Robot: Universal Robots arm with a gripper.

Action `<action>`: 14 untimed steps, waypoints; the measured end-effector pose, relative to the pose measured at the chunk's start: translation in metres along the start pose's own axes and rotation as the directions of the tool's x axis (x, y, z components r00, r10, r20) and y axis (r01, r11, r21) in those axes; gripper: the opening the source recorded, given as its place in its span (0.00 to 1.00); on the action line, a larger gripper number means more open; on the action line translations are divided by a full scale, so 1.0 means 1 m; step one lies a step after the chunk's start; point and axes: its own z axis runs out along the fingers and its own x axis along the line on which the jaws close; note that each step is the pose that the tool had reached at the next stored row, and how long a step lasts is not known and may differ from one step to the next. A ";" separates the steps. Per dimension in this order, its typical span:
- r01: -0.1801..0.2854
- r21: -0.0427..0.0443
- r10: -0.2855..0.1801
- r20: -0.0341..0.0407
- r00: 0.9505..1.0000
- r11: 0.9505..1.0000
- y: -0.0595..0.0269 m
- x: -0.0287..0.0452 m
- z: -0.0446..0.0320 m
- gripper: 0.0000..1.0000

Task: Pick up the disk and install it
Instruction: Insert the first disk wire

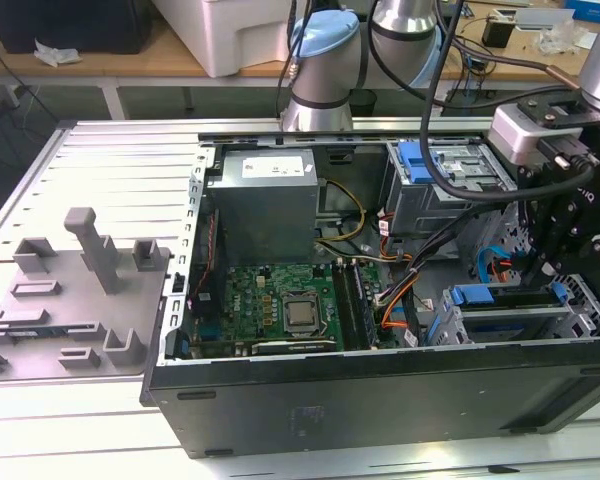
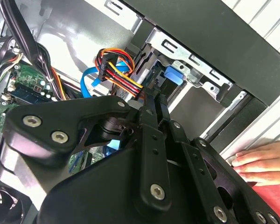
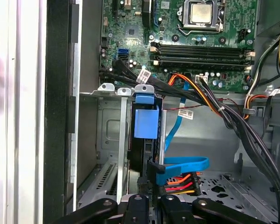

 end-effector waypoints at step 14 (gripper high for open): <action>0.000 0.000 0.000 0.000 1.000 1.000 -0.0004 -0.0001 0.0021 0.17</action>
